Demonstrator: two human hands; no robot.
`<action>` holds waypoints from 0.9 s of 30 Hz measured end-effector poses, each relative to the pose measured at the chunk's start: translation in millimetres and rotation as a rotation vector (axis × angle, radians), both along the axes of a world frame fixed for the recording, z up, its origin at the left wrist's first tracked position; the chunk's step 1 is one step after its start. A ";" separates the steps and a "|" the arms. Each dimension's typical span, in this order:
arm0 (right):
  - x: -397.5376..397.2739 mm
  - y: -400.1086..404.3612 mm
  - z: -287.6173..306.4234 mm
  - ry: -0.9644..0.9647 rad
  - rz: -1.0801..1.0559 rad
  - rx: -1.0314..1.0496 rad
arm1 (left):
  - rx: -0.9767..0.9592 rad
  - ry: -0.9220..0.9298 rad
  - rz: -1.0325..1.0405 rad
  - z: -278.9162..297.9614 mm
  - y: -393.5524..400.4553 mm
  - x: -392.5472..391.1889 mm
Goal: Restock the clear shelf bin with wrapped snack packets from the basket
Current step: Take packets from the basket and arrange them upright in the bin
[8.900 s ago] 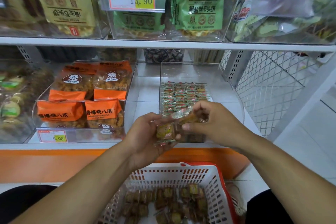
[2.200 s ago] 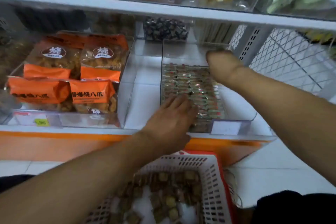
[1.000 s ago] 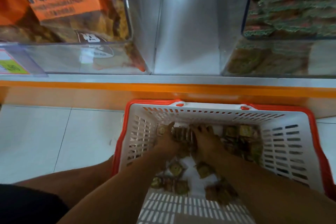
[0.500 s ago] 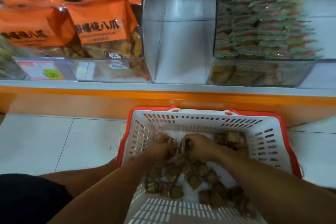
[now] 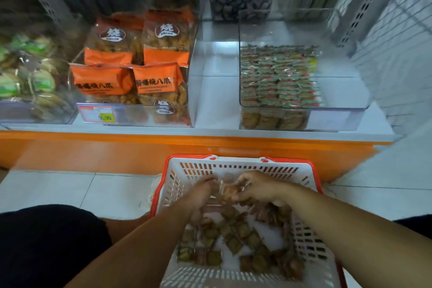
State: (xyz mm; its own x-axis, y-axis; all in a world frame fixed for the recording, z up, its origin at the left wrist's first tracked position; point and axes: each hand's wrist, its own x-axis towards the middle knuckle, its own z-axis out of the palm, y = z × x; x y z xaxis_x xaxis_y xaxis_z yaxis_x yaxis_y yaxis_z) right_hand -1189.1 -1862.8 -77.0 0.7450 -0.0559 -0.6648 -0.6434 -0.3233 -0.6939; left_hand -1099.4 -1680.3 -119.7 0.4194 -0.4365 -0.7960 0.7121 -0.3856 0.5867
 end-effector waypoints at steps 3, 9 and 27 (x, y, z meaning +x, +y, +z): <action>-7.5 -2.7 16.5 0.067 -0.032 0.078 | 0.028 -0.045 -0.057 14.0 1.4 -3.2; -4.8 -7.9 68.2 0.049 -0.072 0.205 | -0.096 0.022 -0.137 45.4 -0.1 5.4; -13.8 -6.3 226.5 -0.375 -0.235 0.462 | -0.468 -0.011 -0.120 229.8 -31.0 2.2</action>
